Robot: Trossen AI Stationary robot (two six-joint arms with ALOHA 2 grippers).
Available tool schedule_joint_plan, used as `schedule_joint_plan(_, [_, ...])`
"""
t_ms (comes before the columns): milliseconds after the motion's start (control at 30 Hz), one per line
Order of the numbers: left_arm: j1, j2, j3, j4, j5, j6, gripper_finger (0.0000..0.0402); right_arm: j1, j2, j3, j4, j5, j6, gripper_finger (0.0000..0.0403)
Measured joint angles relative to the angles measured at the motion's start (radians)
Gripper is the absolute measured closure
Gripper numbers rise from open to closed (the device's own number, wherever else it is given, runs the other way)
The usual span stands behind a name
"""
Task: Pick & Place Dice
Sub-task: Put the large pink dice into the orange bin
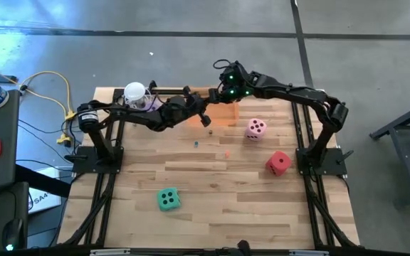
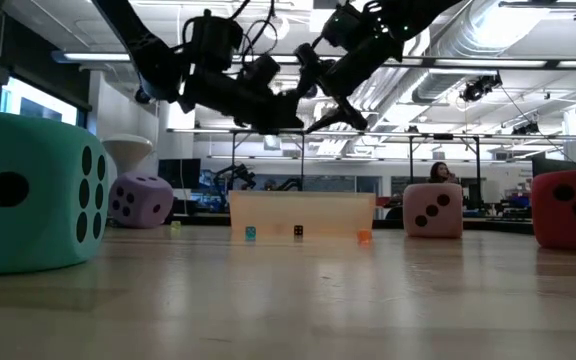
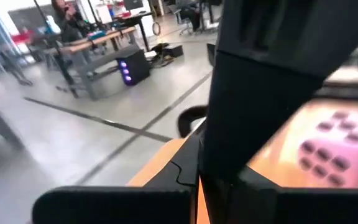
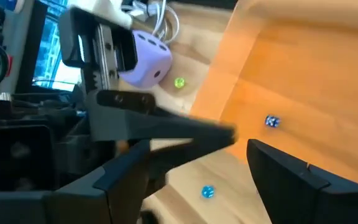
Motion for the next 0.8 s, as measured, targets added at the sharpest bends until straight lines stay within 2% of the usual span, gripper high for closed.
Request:
schedule_joint_plan(100, [-0.003,-0.041,0.0,-0.028,0.095,-0.089,0.0401,-0.021,-0.041,0.0,-0.031,0.046,-0.062,0.0145])
schedule_joint_plan(300, [0.001,-0.137,0.001,-0.205,0.292,-0.26,0.0401,-0.053,-0.19,-0.001,-0.137,0.143,-0.239,0.0145])
schedule_joint_plan(467, [0.02,-0.209,0.001,-0.349,0.415,-0.358,0.0394,-0.033,-0.305,0.0,-0.174,0.302,-0.397,0.0145])
schedule_joint_plan(600, [0.018,-0.247,0.0,-0.343,0.508,-0.38,0.0369,0.003,-0.377,0.0,-0.178,0.463,-0.509,0.0145])
schedule_joint_plan(800, [-0.037,-0.26,0.0,-0.339,0.486,-0.379,0.0303,0.069,-0.493,0.0,-0.202,0.595,-0.679,0.0145])
